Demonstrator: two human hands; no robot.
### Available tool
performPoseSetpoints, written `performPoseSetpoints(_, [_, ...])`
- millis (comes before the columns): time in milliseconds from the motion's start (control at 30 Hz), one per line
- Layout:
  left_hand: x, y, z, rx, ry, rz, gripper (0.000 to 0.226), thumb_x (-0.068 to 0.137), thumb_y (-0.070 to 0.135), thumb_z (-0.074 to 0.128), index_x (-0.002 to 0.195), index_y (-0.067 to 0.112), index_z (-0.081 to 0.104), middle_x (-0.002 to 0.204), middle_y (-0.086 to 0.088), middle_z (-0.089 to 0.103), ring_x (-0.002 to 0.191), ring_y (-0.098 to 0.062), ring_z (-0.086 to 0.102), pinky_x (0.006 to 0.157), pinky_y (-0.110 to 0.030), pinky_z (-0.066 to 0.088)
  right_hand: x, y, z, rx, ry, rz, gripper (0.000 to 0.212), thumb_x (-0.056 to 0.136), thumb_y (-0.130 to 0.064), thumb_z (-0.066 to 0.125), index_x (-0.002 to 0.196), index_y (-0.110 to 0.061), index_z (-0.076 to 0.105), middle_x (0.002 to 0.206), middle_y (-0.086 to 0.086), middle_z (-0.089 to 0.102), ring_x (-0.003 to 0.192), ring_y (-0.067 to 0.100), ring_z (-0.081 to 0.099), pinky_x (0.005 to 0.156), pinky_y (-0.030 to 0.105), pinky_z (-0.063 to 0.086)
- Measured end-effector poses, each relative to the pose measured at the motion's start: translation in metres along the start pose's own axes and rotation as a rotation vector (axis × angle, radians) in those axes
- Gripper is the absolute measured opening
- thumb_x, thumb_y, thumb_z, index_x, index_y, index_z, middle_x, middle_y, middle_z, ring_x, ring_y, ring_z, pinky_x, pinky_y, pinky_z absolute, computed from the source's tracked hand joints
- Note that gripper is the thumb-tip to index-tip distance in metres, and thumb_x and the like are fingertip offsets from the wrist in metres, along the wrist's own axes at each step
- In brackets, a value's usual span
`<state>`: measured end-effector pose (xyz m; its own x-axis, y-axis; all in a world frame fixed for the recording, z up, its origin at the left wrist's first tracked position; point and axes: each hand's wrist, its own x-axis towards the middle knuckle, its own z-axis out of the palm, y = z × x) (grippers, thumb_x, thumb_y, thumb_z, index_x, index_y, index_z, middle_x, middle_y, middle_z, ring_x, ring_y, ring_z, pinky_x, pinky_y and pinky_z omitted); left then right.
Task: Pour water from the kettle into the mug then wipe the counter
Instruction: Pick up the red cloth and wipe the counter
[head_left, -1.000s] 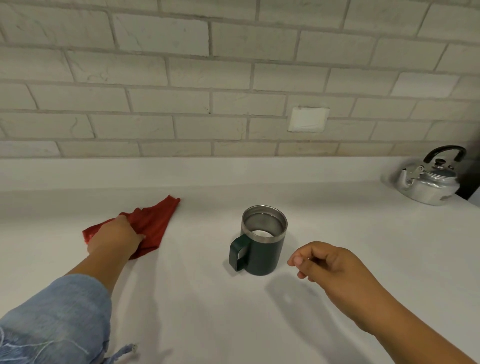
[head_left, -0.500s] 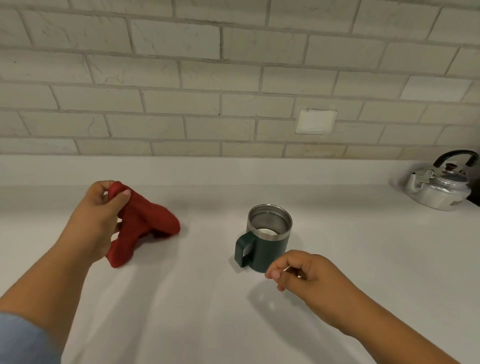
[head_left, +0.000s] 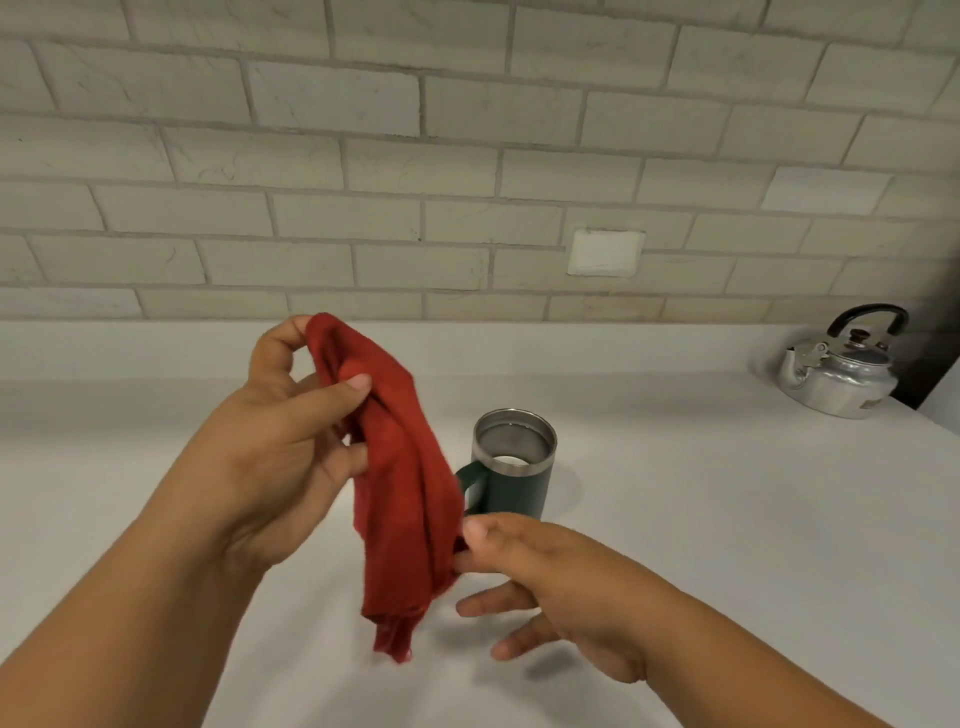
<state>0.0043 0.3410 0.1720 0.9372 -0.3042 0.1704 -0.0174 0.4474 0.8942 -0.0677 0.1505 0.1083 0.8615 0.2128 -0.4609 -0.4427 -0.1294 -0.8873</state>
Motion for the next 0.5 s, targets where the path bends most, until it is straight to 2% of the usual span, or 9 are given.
performPoseSetpoints(33, [-0.003, -0.002, 0.009, -0.069, -0.067, -0.042, 0.037, 0.082, 0.0, 0.052, 0.106, 0.028, 0.048, 0.075, -0.006, 0.056, 0.08, -0.025, 0.058, 0.082, -0.053, 0.054, -0.002, 0.001, 0.0, 0.074, -0.019, 0.042, 0.089, 0.057, -0.077, 0.063, 0.133, -0.035, 0.047, 0.138, -0.005, 0.054, 0.113, 0.018, 0.062, 0.084, 0.039, 0.057])
performPoseSetpoints(67, [-0.006, -0.005, 0.016, -0.134, -0.125, -0.082, 0.039, 0.079, 0.001, 0.054, 0.106, 0.028, 0.048, 0.074, -0.006, 0.057, 0.075, -0.022, 0.06, 0.073, -0.047, 0.058, -0.004, 0.001, 0.001, 0.16, -0.043, 0.038, 0.098, 0.051, -0.08, 0.063, 0.137, -0.035, 0.044, 0.14, -0.002, 0.052, 0.116, 0.021, 0.061, 0.084, 0.041, 0.057])
performPoseSetpoints(100, [-0.008, -0.008, 0.022, -0.178, -0.161, -0.119, 0.04, 0.077, 0.001, 0.054, 0.107, 0.028, 0.048, 0.074, -0.005, 0.059, 0.07, -0.019, 0.063, 0.065, -0.041, 0.058, -0.006, 0.002, 0.001, 0.245, -0.054, 0.005, 0.098, 0.052, -0.08, 0.065, 0.136, -0.033, 0.046, 0.138, 0.001, 0.055, 0.116, 0.024, 0.061, 0.085, 0.044, 0.056])
performPoseSetpoints(167, [-0.011, -0.018, 0.03, -0.19, -0.17, -0.173, 0.042, 0.074, 0.004, 0.057, 0.108, 0.028, 0.049, 0.072, -0.003, 0.062, 0.063, -0.017, 0.064, 0.059, -0.034, 0.056, -0.011, 0.006, -0.002, 0.376, -0.023, -0.099, 0.079, 0.064, -0.067, 0.07, 0.13, -0.027, 0.055, 0.128, 0.007, 0.063, 0.111, 0.03, 0.064, 0.086, 0.048, 0.055])
performPoseSetpoints(267, [-0.01, -0.032, 0.033, -0.02, -0.109, -0.227, 0.047, 0.07, 0.014, 0.063, 0.113, 0.028, 0.051, 0.069, -0.002, 0.062, 0.058, -0.014, 0.062, 0.054, -0.033, 0.056, -0.021, 0.01, -0.013, 0.458, 0.107, -0.235, 0.044, 0.08, -0.036, 0.07, 0.122, -0.024, 0.061, 0.115, 0.008, 0.071, 0.102, 0.033, 0.068, 0.085, 0.047, 0.055])
performPoseSetpoints(367, [-0.009, -0.044, 0.03, 0.233, -0.145, -0.321, 0.05, 0.069, 0.028, 0.066, 0.117, 0.033, 0.053, 0.083, -0.001, 0.07, 0.074, -0.017, 0.068, 0.059, -0.036, 0.057, -0.033, 0.015, -0.029, 0.513, 0.243, -0.326, 0.027, 0.087, -0.015, 0.063, 0.112, -0.023, 0.064, 0.107, 0.009, 0.073, 0.097, 0.031, 0.07, 0.081, 0.046, 0.056])
performPoseSetpoints(433, [-0.009, -0.052, 0.033, 0.37, -0.206, -0.372, 0.054, 0.069, 0.038, 0.066, 0.121, 0.037, 0.052, 0.103, 0.003, 0.071, 0.097, -0.018, 0.067, 0.066, -0.037, 0.056, -0.042, 0.017, -0.041, 0.553, 0.272, -0.364, 0.028, 0.087, -0.011, 0.06, 0.112, -0.021, 0.065, 0.11, 0.011, 0.072, 0.101, 0.03, 0.069, 0.082, 0.046, 0.056])
performPoseSetpoints(500, [-0.01, -0.062, 0.045, 0.395, -0.281, -0.444, 0.057, 0.07, 0.048, 0.064, 0.125, 0.04, 0.049, 0.115, 0.007, 0.068, 0.109, -0.018, 0.063, 0.073, -0.04, 0.056, -0.051, 0.018, -0.051, 0.568, 0.244, -0.398, 0.03, 0.087, -0.01, 0.057, 0.116, -0.017, 0.063, 0.112, 0.013, 0.071, 0.1, 0.03, 0.069, 0.083, 0.047, 0.055])
